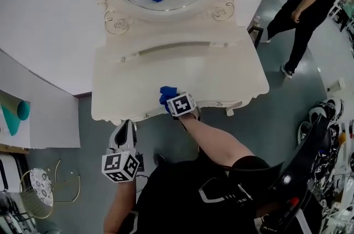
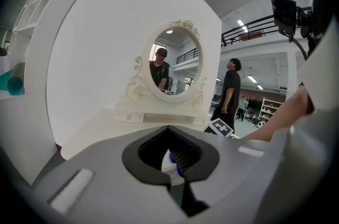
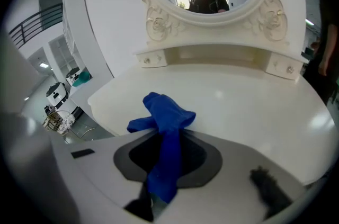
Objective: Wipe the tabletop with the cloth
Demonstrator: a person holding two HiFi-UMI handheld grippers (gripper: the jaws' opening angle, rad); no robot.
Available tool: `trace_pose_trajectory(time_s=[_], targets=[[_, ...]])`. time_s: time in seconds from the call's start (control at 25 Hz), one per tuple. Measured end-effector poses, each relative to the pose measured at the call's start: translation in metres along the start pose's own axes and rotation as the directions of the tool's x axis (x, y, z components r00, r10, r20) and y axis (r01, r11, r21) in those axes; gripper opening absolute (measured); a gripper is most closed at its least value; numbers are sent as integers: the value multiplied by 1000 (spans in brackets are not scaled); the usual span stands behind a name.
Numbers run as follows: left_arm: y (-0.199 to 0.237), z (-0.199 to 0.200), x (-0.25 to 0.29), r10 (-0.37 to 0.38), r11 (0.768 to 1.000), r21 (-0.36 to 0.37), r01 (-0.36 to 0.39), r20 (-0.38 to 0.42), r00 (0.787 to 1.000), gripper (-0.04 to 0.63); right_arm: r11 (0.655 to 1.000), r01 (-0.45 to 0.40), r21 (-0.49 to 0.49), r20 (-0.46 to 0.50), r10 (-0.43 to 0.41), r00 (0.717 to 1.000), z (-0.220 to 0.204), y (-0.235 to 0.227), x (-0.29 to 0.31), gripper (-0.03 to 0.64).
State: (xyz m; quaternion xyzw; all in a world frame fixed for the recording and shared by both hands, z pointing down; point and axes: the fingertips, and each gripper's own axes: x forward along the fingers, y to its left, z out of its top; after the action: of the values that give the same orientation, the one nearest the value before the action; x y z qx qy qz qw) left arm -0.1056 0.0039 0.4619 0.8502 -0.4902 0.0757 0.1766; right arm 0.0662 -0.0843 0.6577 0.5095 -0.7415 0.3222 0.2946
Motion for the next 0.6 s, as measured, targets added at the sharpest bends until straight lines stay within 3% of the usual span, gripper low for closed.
trace_pose_trajectory(time_s=[0.32,0.6], targets=[[-76,6,38,-165,984,73,165,-6,986,8,993,94,76,33,-96,995,-24,-88,-50,84],[-131,-3,64,-240,966,83,244,-51,969,9,971,170,168,38,-179,983,-56,-162,-92,84]])
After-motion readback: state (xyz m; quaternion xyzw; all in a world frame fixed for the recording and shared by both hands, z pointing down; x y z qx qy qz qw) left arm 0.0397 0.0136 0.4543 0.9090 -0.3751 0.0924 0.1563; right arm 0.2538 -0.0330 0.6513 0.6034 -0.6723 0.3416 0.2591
